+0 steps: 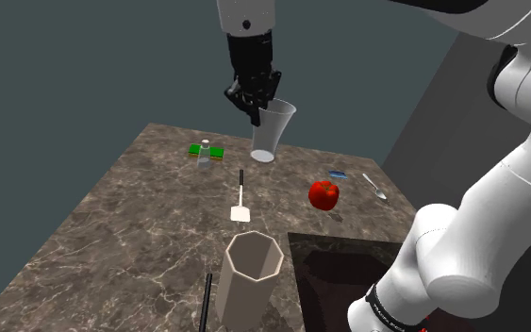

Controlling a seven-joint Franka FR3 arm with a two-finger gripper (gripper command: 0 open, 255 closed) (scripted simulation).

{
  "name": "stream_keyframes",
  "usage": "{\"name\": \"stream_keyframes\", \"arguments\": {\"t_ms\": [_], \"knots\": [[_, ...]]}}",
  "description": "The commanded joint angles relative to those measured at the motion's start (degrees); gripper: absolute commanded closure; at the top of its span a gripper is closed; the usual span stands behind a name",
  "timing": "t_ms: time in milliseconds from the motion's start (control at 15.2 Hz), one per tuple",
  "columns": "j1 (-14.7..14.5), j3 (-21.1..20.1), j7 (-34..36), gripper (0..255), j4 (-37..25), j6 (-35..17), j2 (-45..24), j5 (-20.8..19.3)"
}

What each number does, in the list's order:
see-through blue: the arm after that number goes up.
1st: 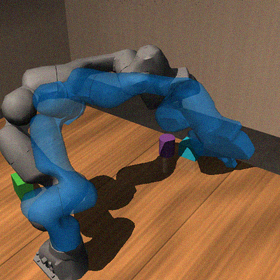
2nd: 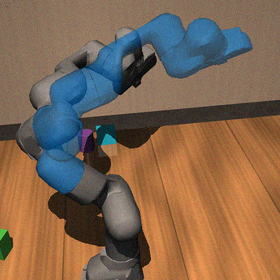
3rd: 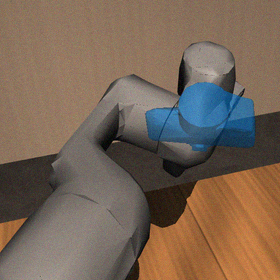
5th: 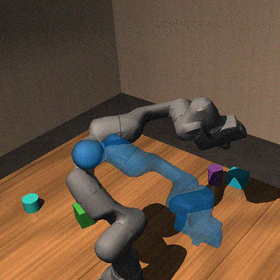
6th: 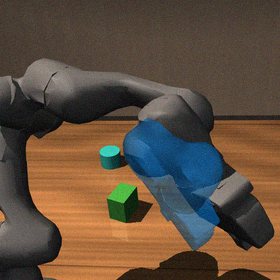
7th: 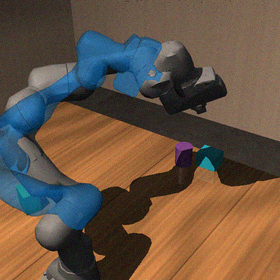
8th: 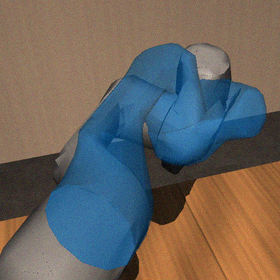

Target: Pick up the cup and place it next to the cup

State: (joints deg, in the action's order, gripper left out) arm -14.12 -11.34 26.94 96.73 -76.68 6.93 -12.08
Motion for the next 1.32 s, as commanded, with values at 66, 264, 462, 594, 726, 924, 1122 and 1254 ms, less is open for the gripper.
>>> {"name": "stream_keyframes", "arguments": {"t_ms": [66, 264, 462, 594, 726, 924, 1122, 1254], "knots": [[-1.86, -2.46, 4.31, 255, -3.26, 1.80, -2.43, 0.72], [-3.42, -4.29, 7.82, 255, -4.87, 2.21, -4.39, 1.21], [-3.35, -4.19, 8.11, 255, -1.82, -0.23, -3.76, 1.45], [-3.32, -4.13, 8.32, 255, 0.11, -1.83, -3.43, 1.57], [-3.29, -4.09, 8.53, 255, 1.96, -3.41, -3.15, 1.68], [-3.27, -4.03, 8.86, 255, 4.61, -5.74, -2.84, 1.80], [-3.25, -3.99, 9.21, 255, 7.12, -8.04, -2.66, 1.87], [-3.24, -3.97, 9.45, 255, 8.71, -9.56, -2.61, 1.90]]}}
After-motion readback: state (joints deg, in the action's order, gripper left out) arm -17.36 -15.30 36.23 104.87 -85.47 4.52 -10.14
